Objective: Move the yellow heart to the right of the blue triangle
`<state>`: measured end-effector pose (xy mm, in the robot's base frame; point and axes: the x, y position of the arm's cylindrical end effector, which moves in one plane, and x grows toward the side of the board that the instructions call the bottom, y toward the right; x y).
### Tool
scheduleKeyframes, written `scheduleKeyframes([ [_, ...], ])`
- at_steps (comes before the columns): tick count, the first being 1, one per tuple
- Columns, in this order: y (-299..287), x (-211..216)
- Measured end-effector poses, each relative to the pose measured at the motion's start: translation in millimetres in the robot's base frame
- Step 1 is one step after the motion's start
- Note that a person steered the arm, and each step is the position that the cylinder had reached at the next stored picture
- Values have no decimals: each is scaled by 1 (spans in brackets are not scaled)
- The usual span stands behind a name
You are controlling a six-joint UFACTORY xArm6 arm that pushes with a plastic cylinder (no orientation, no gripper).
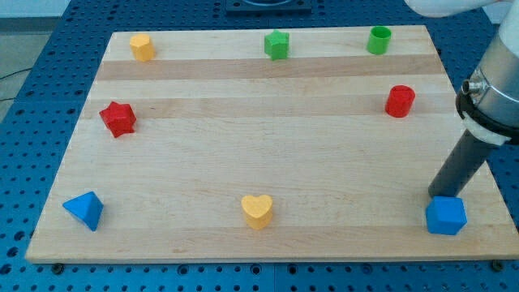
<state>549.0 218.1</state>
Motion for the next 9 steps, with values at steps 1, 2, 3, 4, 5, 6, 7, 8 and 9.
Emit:
scheduleKeyframes([
  [1, 0, -29],
  [2, 0, -30],
  [3, -4, -31],
  [4, -25, -39],
  [5, -41, -78],
  [6, -68, -72],
  [7, -91, -55],
  [8, -79, 8],
  [9, -134, 54],
])
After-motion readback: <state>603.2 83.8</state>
